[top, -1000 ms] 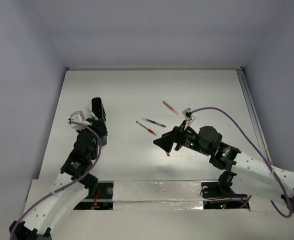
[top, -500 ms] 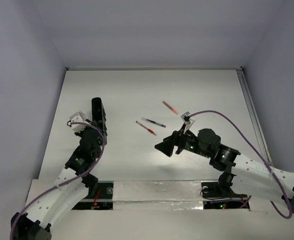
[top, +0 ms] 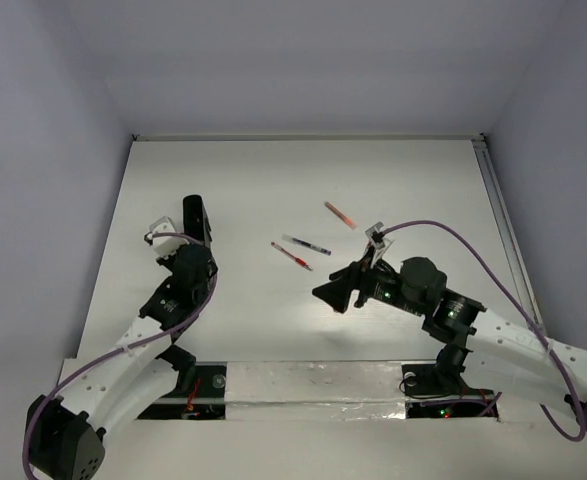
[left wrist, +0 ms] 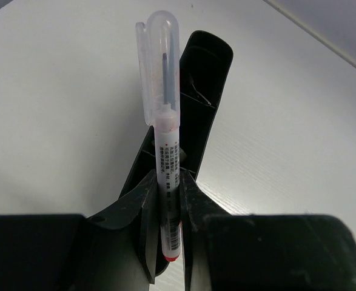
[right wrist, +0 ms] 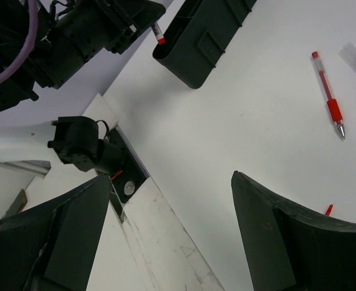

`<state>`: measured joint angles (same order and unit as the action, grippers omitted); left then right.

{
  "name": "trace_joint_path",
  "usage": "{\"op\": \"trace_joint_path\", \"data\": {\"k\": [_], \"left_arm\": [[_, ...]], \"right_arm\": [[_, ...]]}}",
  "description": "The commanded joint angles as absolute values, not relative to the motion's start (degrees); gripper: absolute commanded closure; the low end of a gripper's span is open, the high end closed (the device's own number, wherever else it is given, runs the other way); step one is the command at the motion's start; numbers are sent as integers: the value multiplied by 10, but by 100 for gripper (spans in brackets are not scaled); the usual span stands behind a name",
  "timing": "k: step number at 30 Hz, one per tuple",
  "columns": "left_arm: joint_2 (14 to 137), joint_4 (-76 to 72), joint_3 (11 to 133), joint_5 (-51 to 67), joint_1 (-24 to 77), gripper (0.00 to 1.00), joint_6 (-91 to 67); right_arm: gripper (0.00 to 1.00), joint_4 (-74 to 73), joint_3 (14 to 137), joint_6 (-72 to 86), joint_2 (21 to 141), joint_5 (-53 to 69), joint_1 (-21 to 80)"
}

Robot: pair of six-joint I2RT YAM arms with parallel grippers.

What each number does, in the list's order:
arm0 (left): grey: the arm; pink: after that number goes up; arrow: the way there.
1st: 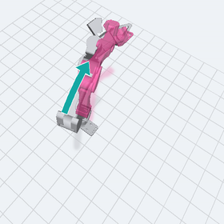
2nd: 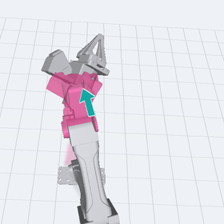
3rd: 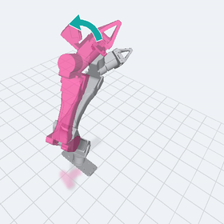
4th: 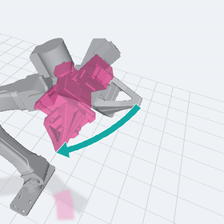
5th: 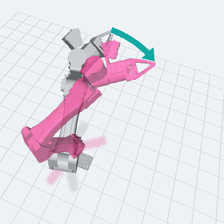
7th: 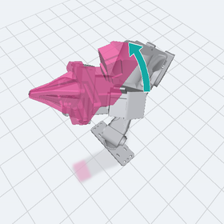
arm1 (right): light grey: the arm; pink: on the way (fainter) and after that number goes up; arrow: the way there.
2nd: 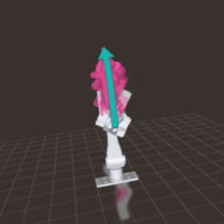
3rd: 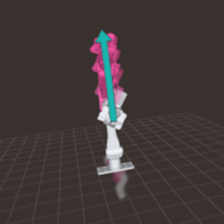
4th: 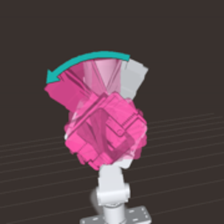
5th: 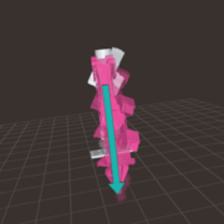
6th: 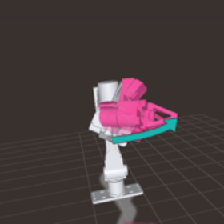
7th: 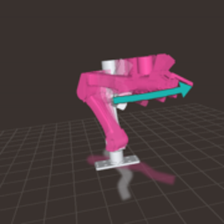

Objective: Sort the stationery into containers
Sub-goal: Place the pen in the storage box.

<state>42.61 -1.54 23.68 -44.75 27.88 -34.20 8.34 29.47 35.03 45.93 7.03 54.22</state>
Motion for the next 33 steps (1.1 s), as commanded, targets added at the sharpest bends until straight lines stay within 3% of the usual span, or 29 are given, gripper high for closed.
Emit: {"op": "trace_joint_path", "data": {"k": [1, 16, 33], "left_arm": [[406, -2, 261, -451, 277, 97, -374], [419, 112, 296, -485, 277, 94, -427], [396, 4, 259, -481, 277, 93, -322]], "right_arm": [[14, 77, 326, 326, 442, 57, 535], [15, 56, 343, 303, 403, 47, 535], [15, 100, 343, 298, 448, 54, 530]]}}
